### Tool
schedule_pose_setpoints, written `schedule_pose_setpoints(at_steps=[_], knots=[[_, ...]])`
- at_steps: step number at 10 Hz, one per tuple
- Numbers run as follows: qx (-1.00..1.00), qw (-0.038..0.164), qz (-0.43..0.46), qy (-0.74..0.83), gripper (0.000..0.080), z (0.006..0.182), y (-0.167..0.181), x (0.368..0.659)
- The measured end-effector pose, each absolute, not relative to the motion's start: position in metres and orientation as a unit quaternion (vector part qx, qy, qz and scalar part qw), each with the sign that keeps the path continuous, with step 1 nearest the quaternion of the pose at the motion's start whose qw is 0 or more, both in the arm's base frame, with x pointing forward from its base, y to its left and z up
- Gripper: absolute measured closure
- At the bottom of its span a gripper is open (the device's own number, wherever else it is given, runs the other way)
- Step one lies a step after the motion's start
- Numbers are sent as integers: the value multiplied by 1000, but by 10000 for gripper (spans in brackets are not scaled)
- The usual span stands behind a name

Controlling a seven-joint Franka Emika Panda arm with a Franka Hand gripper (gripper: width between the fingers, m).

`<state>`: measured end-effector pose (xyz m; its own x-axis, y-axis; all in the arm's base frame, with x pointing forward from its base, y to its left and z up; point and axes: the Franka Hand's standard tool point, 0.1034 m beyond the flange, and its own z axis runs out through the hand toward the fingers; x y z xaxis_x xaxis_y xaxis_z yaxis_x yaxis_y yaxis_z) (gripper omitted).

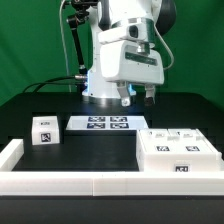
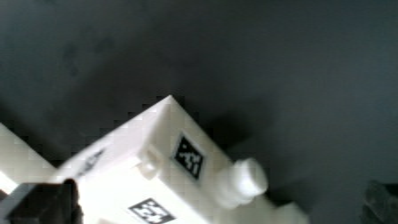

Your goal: Assemble cabinet

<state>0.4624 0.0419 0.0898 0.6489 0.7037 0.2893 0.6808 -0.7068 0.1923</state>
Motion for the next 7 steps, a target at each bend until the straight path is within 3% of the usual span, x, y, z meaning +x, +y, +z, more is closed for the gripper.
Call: schedule_pose_setpoints(at_steps=[2,7], knots=[[950,8,171,262,2,86,58,459],[976,-13,173,129,2,82,56,464]])
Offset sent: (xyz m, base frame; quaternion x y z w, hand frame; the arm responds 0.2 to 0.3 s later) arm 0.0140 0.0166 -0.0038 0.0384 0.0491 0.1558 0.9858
